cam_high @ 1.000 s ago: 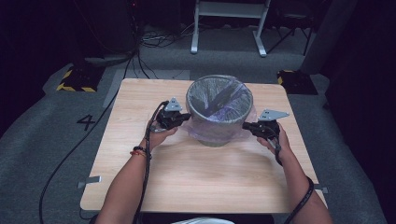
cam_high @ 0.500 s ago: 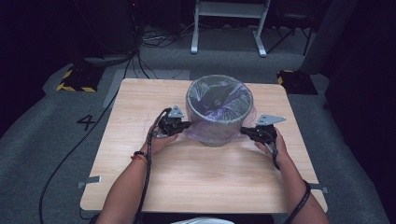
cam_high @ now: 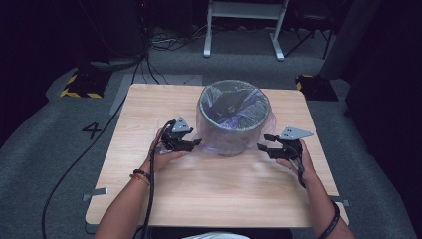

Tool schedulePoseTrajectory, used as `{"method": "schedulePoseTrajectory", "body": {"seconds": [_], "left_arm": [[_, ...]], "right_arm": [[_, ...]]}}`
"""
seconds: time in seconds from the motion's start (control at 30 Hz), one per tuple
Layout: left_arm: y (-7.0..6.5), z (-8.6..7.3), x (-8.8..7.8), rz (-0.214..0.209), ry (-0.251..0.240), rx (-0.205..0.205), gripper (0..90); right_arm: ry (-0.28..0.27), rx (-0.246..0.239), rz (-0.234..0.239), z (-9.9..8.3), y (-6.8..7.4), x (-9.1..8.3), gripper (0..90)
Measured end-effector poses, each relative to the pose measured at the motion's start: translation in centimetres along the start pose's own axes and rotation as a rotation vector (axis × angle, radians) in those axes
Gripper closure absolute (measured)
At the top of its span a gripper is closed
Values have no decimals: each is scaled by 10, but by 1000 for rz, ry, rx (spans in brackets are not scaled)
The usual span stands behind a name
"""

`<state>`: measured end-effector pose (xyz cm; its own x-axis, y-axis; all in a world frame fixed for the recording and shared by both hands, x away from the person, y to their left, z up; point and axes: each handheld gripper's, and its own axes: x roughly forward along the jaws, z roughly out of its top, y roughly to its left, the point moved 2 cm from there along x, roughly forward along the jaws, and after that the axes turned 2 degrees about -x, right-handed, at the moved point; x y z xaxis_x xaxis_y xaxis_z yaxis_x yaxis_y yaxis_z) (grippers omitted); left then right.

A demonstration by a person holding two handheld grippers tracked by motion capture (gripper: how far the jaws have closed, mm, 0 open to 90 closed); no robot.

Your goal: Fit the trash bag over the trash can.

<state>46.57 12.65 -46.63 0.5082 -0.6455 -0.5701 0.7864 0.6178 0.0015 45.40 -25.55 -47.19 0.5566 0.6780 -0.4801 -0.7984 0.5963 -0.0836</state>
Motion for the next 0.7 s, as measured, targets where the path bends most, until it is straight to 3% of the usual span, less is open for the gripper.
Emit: {"method": "schedulePoseTrajectory", "body": {"seconds": [0.1,0.17,0.37,0.43,0.53,0.6,0.63,0.7], "left_arm": [[-8,-2,-9,-23,-25,12,291],[-16,-3,-12,-63,-18,21,249],[-41,-6,-9,-103,-13,76,168],[-46,-6,-5,-108,-5,86,162],[-48,-7,1,-100,18,101,210],[-48,-7,4,-59,26,123,323],[-48,-7,7,-34,37,134,429],[-46,-8,11,-23,58,153,605]], "right_arm": [[-8,-35,-11,1,12,-4,316],[-15,-61,-19,2,20,-4,270],[13,-129,-36,5,46,10,245],[28,-128,-73,6,48,16,344],[40,-126,-103,6,44,22,674],[39,-111,-92,5,42,25,819],[44,-109,-89,4,40,27,874],[48,-106,-71,2,39,29,900]]}}
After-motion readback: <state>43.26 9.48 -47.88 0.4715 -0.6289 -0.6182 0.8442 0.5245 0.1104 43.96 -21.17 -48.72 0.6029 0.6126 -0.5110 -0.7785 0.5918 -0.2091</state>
